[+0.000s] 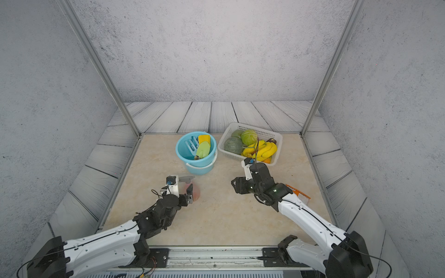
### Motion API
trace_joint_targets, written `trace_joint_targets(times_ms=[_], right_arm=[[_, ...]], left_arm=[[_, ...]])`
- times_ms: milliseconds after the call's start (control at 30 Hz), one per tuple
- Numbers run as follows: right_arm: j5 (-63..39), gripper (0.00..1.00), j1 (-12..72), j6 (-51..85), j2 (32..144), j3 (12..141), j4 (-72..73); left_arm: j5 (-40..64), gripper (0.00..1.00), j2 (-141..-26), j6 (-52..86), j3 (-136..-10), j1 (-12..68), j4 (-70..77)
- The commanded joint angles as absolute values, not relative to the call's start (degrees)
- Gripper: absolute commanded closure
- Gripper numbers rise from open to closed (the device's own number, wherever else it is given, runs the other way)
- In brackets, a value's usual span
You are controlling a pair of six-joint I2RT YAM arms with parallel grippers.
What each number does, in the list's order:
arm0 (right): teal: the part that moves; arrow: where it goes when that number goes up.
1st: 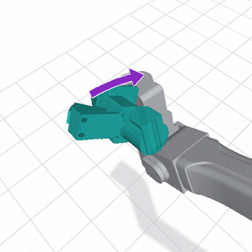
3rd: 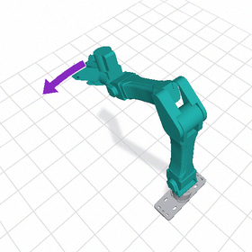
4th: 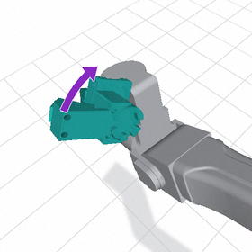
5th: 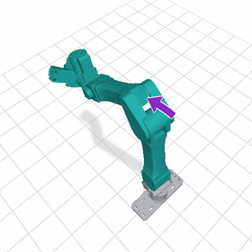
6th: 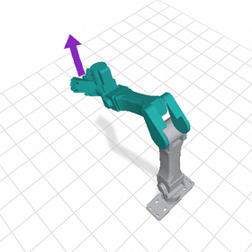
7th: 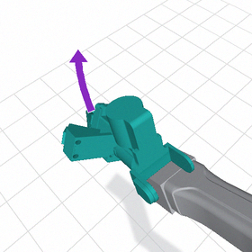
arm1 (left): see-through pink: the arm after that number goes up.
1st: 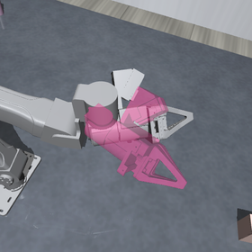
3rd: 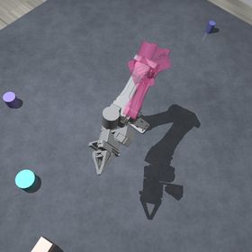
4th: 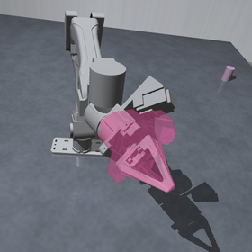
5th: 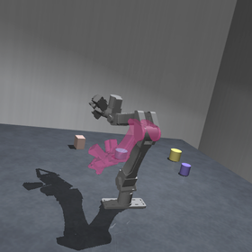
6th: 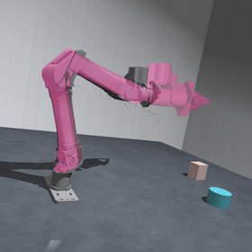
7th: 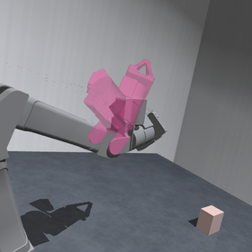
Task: Organize the gardening tools
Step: Place the gardening tool in the container, then reset both arms
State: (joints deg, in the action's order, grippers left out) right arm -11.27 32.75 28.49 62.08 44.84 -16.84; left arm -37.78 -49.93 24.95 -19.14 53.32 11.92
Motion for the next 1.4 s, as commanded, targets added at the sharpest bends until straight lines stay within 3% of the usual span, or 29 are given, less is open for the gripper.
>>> trace_joint_targets(times_ms=[0,767,1000,1367], right_arm=[[-9.6,0.38,32.6,28.7,60.0,46.3,-18.0],[-4.0,0.22,27.8,29.5,62.7,53.8,-21.7],[3.2,0.22,23.0,31.6,65.1,55.5,-22.3],[23.1,0.2,17.7,28.2,62.4,50.1,-15.6]], left_arm=[[-36.4,0.06,-45.7,27.2,-21.2,54.1,3.9],[-41.0,0.01,-37.1,28.6,-39.8,53.7,-25.8],[-39.4,0.01,-39.4,26.2,-45.1,45.4,-29.7],[-24.2,0.01,-52.6,21.1,-51.7,25.3,-27.4]])
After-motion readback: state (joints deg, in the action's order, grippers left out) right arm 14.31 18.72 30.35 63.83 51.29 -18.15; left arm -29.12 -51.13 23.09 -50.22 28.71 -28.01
